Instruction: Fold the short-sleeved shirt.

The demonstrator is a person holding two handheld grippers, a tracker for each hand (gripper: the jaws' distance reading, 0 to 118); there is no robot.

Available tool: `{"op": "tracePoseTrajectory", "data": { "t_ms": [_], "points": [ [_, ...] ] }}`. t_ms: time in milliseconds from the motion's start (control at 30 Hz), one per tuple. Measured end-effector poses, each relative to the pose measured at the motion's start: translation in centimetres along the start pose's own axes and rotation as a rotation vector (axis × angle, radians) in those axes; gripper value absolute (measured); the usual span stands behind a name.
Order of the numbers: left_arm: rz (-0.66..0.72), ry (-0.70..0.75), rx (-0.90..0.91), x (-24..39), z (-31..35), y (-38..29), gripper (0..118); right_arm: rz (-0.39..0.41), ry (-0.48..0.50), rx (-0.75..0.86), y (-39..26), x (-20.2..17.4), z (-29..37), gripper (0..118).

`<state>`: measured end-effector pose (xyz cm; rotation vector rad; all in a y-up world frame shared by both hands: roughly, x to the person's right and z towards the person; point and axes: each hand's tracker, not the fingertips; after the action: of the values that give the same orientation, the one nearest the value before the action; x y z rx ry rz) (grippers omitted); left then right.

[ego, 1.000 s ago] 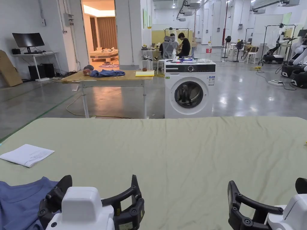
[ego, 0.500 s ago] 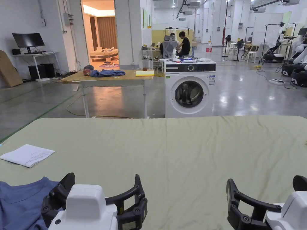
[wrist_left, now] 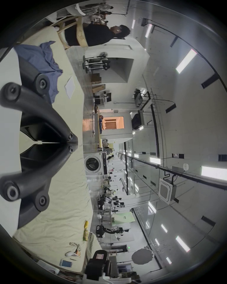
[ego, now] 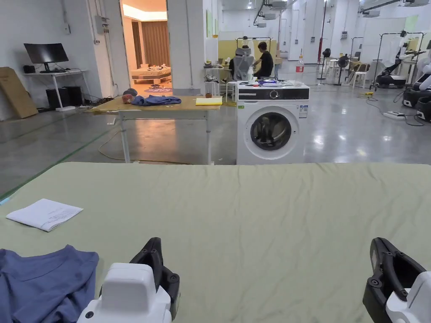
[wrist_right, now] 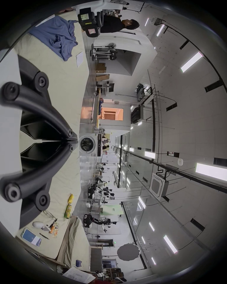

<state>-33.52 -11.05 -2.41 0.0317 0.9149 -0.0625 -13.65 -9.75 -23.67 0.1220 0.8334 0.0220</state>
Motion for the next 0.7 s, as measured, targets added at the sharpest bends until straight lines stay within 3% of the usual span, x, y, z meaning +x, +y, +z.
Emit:
{"op": "tracePoseTrajectory", "data": {
  "t_ms": [67,167,300,400,533,700],
  "points": [
    [0.027,0.02,-0.028,-1.9,0.3,-0.1,0,-0.002,0.01,-0.01,-0.2,-0.9,-0.4,0],
    [0.018,0.172,-0.048,-6.4,1.9,-0.5,0,-0.027,0.11,-0.042,-0.4,-3.8,-2.4,0],
    [-0.012,0.42,-0.068,-13.7,6.1,-0.3,0,-0.064,0.325,-0.04,0.1,-10.4,-3.5,0],
    [-0.053,0.527,-0.081,-17.0,8.7,-0.6,0,-0.101,0.464,-0.033,0.6,-14.4,-3.8,0],
    [-0.038,0.542,-0.098,-18.4,9.6,-1.2,0,-0.129,0.522,-0.064,1.0,-16.7,-4.2,0],
    [0.013,0.483,-0.078,-19.3,5.8,0.4,0,-0.096,0.513,-0.079,0.7,-15.5,-4.6,0]
  ]
}}
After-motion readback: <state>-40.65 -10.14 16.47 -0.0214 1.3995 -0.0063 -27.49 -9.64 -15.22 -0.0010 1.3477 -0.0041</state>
